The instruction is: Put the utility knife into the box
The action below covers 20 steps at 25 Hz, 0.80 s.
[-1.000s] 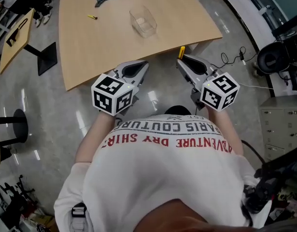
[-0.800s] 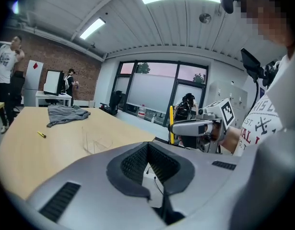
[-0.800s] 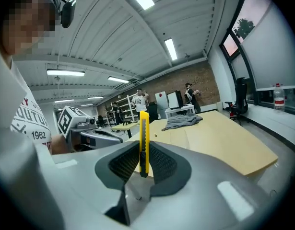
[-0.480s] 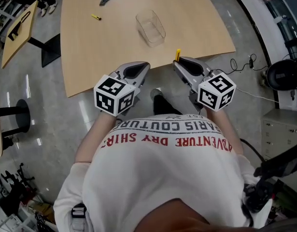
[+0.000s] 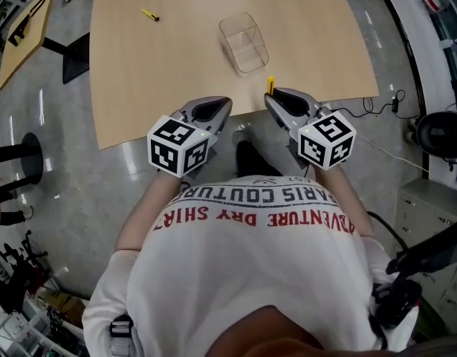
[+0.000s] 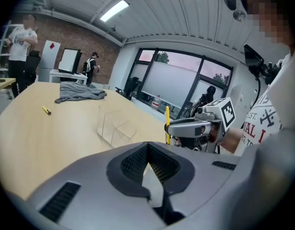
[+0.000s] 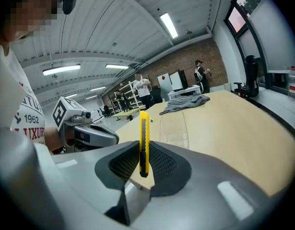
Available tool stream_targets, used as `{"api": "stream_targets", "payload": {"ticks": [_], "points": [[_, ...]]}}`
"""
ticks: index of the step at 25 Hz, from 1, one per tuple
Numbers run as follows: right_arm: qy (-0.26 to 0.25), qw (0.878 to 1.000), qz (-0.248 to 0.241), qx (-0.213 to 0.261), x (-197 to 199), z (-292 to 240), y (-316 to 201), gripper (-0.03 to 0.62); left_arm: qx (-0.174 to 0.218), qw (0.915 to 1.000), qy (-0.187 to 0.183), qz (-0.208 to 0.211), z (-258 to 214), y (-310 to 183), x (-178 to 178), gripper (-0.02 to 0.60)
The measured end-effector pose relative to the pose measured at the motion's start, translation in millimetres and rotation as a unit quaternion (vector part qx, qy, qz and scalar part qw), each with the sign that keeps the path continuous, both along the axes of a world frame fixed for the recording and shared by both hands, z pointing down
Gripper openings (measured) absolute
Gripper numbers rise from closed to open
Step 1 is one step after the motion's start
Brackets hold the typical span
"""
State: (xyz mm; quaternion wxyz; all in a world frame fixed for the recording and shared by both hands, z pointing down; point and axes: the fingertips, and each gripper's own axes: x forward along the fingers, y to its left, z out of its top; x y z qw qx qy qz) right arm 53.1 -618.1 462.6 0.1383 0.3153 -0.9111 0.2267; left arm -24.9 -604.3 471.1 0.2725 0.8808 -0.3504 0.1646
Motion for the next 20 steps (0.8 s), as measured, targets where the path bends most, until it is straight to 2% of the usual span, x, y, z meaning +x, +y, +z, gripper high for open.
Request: {"api": "stream_targets", "payload": {"ticks": [9, 15, 20], "points": [[0.024, 0.998, 0.020, 0.053, -15.5, 2.7, -68.0, 0.058, 0.000, 0.9999, -0.003, -0.014, 2.6, -23.6, -10.8, 0.003], [0.041, 0.997, 0.031, 0.051, -27.3, 40.6, -114.1, 0.058, -0.011, 0.9996, -0.005, -0.025, 18.0, -53.2, -18.9, 0.002], [0.050, 0.997, 0.032, 0.044, -36.7, 55.4, -120.2, 0.058, -0.021, 0.9993, -0.005, -0.029, 20.9, -54.8, -24.5, 0.002]]}}
